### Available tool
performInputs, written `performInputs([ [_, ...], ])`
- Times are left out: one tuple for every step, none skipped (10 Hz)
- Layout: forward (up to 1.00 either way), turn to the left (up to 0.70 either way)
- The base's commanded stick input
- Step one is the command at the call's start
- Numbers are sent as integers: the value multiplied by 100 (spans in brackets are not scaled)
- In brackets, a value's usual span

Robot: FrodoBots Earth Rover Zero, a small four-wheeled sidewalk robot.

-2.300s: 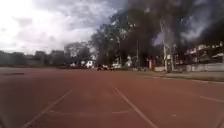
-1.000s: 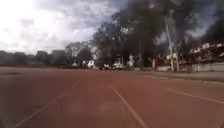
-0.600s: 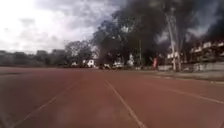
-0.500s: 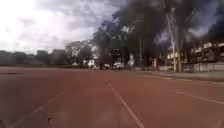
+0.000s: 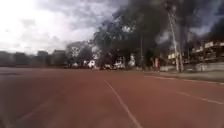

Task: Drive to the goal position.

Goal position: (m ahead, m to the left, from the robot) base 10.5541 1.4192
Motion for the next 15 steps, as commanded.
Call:
performInputs([
  [70,0],
  [70,0],
  [70,0],
  [70,0],
  [70,0],
  [70,0],
  [70,0],
  [70,0],
  [70,0],
  [70,0],
  [70,0],
  [70,0],
  [70,0],
  [70,0],
  [70,0],
])
